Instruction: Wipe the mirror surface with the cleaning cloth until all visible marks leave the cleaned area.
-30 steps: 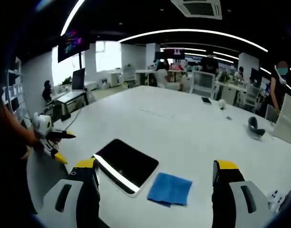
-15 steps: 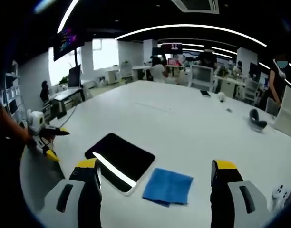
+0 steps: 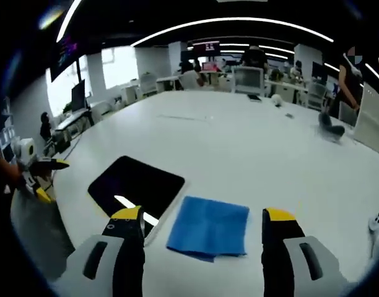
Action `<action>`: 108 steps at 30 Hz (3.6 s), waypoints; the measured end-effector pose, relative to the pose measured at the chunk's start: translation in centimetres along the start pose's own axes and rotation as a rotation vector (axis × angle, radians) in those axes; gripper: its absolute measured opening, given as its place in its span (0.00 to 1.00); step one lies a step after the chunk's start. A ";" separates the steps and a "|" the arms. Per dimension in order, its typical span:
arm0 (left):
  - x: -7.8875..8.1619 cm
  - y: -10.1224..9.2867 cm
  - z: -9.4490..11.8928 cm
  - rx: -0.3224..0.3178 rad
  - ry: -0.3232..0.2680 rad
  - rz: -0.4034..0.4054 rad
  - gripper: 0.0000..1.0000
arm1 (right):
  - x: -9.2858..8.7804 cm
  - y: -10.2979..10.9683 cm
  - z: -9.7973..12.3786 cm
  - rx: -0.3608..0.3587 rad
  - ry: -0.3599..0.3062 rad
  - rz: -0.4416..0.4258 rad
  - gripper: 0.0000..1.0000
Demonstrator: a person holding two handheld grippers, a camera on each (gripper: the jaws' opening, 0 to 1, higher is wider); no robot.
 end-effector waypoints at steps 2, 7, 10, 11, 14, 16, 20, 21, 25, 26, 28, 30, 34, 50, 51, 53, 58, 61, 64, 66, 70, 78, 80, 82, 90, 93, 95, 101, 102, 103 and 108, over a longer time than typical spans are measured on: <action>0.0 0.0 0.0 -0.002 0.001 -0.009 0.99 | -0.5 0.1 -0.6 0.005 0.016 0.013 0.70; -0.1 0.0 0.0 0.001 0.005 -0.012 0.99 | -1.8 0.0 -2.3 0.009 0.054 0.015 0.61; -0.1 0.1 0.0 0.005 0.006 -0.011 0.99 | -2.6 -0.3 -3.1 0.003 0.068 -0.001 0.55; -0.1 0.2 0.0 0.004 0.006 -0.011 0.99 | -2.9 -0.3 -3.4 0.000 0.080 -0.007 0.53; -0.2 0.2 0.0 0.005 0.008 -0.012 0.99 | -3.3 0.0 -3.8 0.007 0.089 -0.022 0.49; -0.2 0.2 0.0 0.003 0.008 -0.009 0.99 | -3.6 0.3 -4.1 0.005 0.099 -0.014 0.47; -0.3 0.2 0.0 -0.003 0.010 0.000 0.99 | -4.4 0.9 -4.6 0.002 0.119 -0.004 0.35; -0.2 0.2 0.0 -0.003 0.010 0.000 0.99 | -4.7 1.0 -4.8 -0.008 0.135 0.006 0.31; -0.3 0.1 0.0 -0.004 0.012 -0.002 0.99 | -4.5 1.5 -5.1 -0.033 0.097 0.024 0.06; -0.3 0.2 0.0 -0.004 0.013 -0.003 0.99 | -4.4 1.6 -5.2 -0.047 0.101 0.060 0.04; -0.3 0.2 0.0 -0.002 0.013 -0.003 0.99 | -4.4 1.5 -5.2 -0.057 0.110 0.036 0.04; -0.3 0.2 0.0 -0.002 0.015 -0.004 0.99 | -4.4 1.4 -5.1 -0.057 0.111 0.014 0.03; -0.4 0.2 0.0 -0.002 0.018 -0.006 0.99 | -4.3 1.3 -5.2 -0.051 0.123 0.012 0.03; -0.3 0.3 0.0 0.003 0.014 -0.002 0.99 | -3.5 0.6 -4.2 -0.040 0.137 -0.074 0.03; -0.3 0.3 0.0 0.003 0.014 -0.002 0.99 | -3.4 0.4 -4.0 -0.045 0.146 -0.088 0.03; -0.3 0.3 0.0 0.005 0.014 -0.001 0.99 | -3.1 0.1 -3.7 -0.044 0.146 -0.120 0.03; -0.3 0.3 0.0 0.006 0.015 -0.006 0.99 | -2.0 -0.8 -2.9 -0.059 0.135 -0.128 0.03; -0.2 0.4 0.1 0.011 0.013 -0.014 0.99 | -1.6 -1.3 -2.7 -0.057 0.134 -0.139 0.03; -0.2 0.4 0.1 0.014 0.013 -0.012 0.99 | -1.1 -1.4 -2.1 -0.066 0.127 -0.134 0.03; -0.3 0.4 0.1 0.018 0.017 -0.011 0.99 | -0.9 -1.7 -2.0 -0.071 0.125 -0.136 0.03; -0.2 0.4 0.2 0.017 0.012 -0.014 0.99 | -0.7 -2.0 -1.9 -0.073 0.119 -0.139 0.03; -0.2 0.4 0.2 0.017 0.008 -0.013 0.99 | -0.7 -2.1 -1.9 -0.075 0.127 -0.145 0.03; -0.2 0.4 0.2 0.019 0.008 -0.014 0.99 | -0.8 -2.1 -2.0 -0.074 0.130 -0.148 0.03; -0.1 0.4 0.2 0.019 0.006 -0.015 0.99 | -0.8 -2.0 -1.9 -0.075 0.131 -0.148 0.03; -0.1 0.4 0.2 0.017 0.003 -0.015 0.99 | -0.9 -2.1 -2.1 -0.075 0.140 -0.158 0.03; -0.1 0.5 0.2 0.020 0.002 -0.016 0.99 | -1.0 -2.1 -2.2 -0.075 0.144 -0.159 0.03; -0.1 0.5 0.2 0.019 0.005 -0.014 0.99 | -1.1 -2.0 -2.3 -0.074 0.148 -0.160 0.03; -0.1 0.6 0.2 0.025 0.006 -0.017 0.99 | -1.5 -1.7 -3.3 -0.071 0.161 -0.173 0.03; -0.1 0.6 0.2 0.028 0.005 -0.017 0.99 | -1.6 -1.6 -3.6 -0.069 0.164 -0.179 0.03; -0.1 0.6 0.2 0.028 0.005 -0.017 0.99 | -1.6 -1.5 -3.8 -0.067 0.165 -0.182 0.03; -0.1 0.6 0.2 0.024 0.007 -0.017 0.99 | -1.2 -0.7 -4.6 -0.054 0.166 -0.189 0.03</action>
Point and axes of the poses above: the point that each gripper's makers call its tool centre point, and the gripper's own axes: z roughly backward along the fingers, y roughly to its left, x roughly out of its top, the point moved 4 cm from there along z, roughly backward along the fingers, and after that the axes turned 15 degrees about z, right-handed, at the moved point
